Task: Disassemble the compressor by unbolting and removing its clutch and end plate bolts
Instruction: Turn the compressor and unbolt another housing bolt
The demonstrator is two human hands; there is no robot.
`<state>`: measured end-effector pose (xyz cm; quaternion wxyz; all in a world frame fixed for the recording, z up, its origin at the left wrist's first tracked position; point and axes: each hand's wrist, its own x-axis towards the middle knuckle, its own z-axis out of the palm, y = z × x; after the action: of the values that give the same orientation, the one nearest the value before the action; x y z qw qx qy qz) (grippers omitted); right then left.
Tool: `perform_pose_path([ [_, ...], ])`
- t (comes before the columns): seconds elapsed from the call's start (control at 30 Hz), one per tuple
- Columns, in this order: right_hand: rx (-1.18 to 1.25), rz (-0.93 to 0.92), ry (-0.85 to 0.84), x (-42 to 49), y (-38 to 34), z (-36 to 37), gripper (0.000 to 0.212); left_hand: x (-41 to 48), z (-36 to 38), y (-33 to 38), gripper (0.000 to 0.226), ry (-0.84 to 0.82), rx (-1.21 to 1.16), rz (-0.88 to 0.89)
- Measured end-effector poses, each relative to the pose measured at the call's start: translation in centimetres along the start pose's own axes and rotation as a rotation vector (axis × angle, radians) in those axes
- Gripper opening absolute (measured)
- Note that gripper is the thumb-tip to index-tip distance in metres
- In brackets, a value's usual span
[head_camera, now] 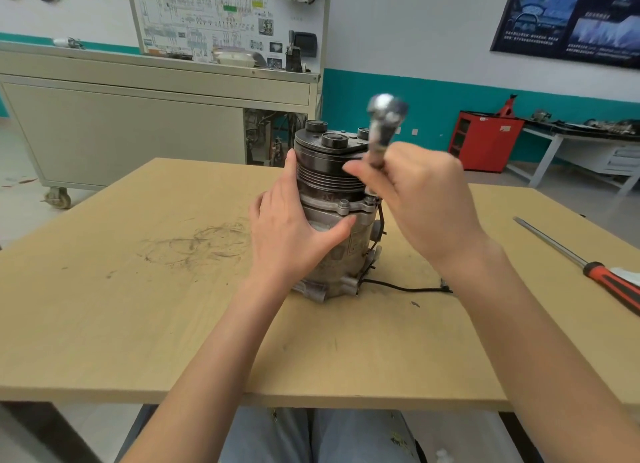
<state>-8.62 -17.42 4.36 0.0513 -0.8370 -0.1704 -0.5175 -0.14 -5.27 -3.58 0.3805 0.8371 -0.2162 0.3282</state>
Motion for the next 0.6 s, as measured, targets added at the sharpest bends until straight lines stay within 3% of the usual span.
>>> perform_pose_path([
  [0.1, -0.198, -0.135, 0.017, -0.6, -1.1, 0.5, 0.033, 0.1, 0.1, -0.2, 0.1, -0.002, 0.019, -0.025],
  [0.2, -0.279, -0.187, 0.002, -1.1, -1.7, 0.9, 0.032, 0.1, 0.1, -0.1, 0.108, -0.031, 0.008, -0.019],
  [0.33, -0.407, -0.195, 0.006, -1.5, -2.0, 1.5, 0.014, 0.2, -0.2, 0.0, 0.111, -0.062, -0.08, -0.04],
  [0.6, -0.398, -0.11, 0.051, -3.2, -2.1, 2.3, 0.015, 1.8, 0.3, -0.3, 0.091, -0.1, -0.096, -0.106],
])
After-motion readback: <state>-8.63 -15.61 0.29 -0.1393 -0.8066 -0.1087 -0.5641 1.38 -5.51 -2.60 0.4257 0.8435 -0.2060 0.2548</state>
